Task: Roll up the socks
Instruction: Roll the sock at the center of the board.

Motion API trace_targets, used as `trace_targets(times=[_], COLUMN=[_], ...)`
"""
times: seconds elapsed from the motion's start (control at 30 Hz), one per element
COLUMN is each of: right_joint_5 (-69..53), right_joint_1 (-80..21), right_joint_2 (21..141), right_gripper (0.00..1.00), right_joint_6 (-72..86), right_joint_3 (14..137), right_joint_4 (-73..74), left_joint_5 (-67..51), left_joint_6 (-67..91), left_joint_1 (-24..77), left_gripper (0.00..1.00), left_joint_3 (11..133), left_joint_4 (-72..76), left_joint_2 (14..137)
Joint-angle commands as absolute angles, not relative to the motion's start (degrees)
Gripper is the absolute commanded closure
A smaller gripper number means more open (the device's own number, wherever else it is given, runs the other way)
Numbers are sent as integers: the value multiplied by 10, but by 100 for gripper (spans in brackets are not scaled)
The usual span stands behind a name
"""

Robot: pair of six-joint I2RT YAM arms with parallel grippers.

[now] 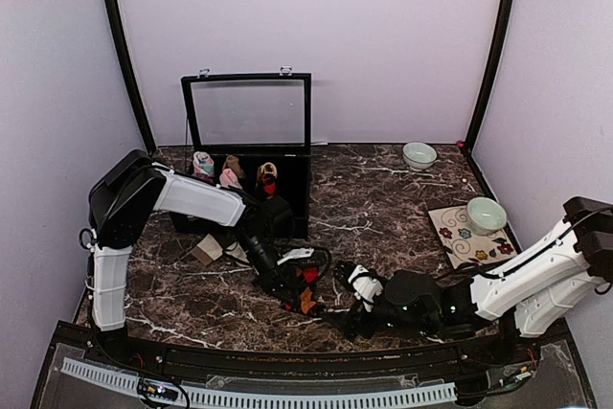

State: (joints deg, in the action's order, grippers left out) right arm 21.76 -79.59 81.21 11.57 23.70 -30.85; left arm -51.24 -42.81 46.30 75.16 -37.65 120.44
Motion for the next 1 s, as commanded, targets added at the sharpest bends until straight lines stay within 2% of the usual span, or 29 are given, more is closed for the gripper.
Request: trace_targets(times=[0.0, 0.3, 0.8, 0.97], right_joint_5=[81, 55, 29, 29], right_joint_1=[-800, -766, -726, -718], right_joint_2=[872, 942, 1023, 1041], right_gripper=[22, 40, 53, 71], right_joint_6=[42, 4, -9, -4], right_joint_3=[255, 285, 315, 318], right_joint_4=[-411, -433, -453, -466], left_joint_5=[-429, -429, -429, -429], left_joint_6=[-424, -426, -427, -428], left_joint_1=[462, 462, 462, 462], left_gripper=[99, 99, 98, 98], left_joint_3=[728, 729, 732, 732], left_joint_4=[-395, -400, -405, -407], left_joint_2=[1209, 1209, 1209, 1209])
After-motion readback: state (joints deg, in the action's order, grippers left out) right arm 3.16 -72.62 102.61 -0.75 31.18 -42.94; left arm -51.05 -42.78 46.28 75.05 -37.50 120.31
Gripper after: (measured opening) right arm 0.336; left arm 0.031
